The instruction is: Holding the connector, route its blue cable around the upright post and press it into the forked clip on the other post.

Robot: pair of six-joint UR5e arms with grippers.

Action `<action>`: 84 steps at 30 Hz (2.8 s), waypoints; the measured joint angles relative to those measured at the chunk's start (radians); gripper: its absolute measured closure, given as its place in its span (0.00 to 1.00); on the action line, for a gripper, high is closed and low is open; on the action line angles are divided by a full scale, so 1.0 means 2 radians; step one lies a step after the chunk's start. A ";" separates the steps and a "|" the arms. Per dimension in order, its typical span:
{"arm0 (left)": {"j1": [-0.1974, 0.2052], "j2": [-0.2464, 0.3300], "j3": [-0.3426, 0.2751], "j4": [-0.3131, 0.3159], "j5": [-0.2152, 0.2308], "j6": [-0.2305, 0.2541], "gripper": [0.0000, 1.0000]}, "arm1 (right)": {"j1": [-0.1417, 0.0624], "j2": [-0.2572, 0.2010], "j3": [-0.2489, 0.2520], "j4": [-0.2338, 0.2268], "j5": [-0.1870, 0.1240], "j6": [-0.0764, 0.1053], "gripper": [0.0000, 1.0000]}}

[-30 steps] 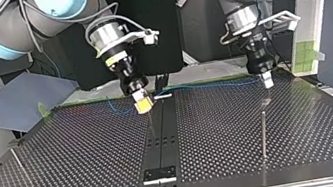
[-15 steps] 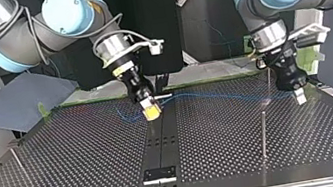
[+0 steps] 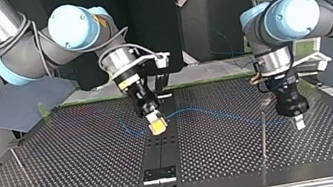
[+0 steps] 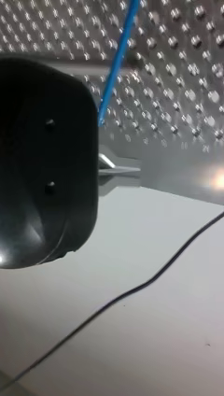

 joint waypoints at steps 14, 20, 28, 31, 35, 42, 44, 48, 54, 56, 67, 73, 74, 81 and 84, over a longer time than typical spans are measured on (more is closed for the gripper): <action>0.023 -0.027 0.064 -0.018 0.023 -0.009 0.90 | -0.002 0.031 -0.033 0.003 -0.002 0.001 1.00; 0.029 -0.041 0.068 -0.021 0.031 -0.011 0.90 | -0.002 0.044 -0.040 0.004 -0.002 0.002 1.00; 0.035 -0.053 0.067 -0.022 0.039 -0.015 0.90 | -0.005 0.063 -0.042 0.000 -0.001 0.002 1.00; 0.035 -0.060 0.067 -0.023 0.041 -0.015 0.87 | -0.007 0.068 -0.042 -0.001 0.000 0.002 1.00; 0.035 -0.075 0.067 -0.025 0.047 -0.012 0.87 | -0.010 0.071 -0.042 -0.002 0.000 0.002 1.00; 0.034 -0.100 0.067 -0.024 0.061 -0.005 0.87 | -0.014 0.077 -0.042 -0.003 -0.001 0.002 1.00; 0.034 -0.101 0.067 -0.022 0.063 -0.005 0.87 | -0.016 0.081 -0.042 -0.004 -0.001 0.002 1.00; 0.036 -0.103 0.067 -0.019 0.067 -0.006 0.85 | -0.019 0.090 -0.042 -0.007 -0.001 0.002 1.00; 0.036 -0.117 0.067 -0.018 0.075 -0.008 0.85 | -0.028 0.103 -0.042 -0.015 -0.001 0.006 1.00; 0.036 -0.126 0.067 -0.018 0.079 -0.009 0.85 | -0.032 0.107 -0.042 -0.018 -0.001 0.008 1.00; 0.033 -0.142 0.067 -0.023 0.084 -0.014 0.46 | -0.044 0.143 -0.042 -0.011 -0.001 0.010 1.00; 0.029 -0.142 0.066 -0.031 0.087 -0.019 0.46 | -0.044 0.159 -0.040 0.011 0.000 0.004 1.00; 0.029 -0.142 0.066 -0.031 0.089 -0.021 0.46 | -0.044 0.160 -0.037 0.014 0.000 0.002 1.00; 0.029 -0.142 0.066 -0.037 0.090 -0.043 0.24 | -0.044 0.162 -0.014 0.005 0.001 -0.003 1.00; 0.029 -0.142 0.066 -0.038 0.093 -0.045 0.02 | -0.043 0.163 -0.001 -0.007 0.000 -0.001 1.00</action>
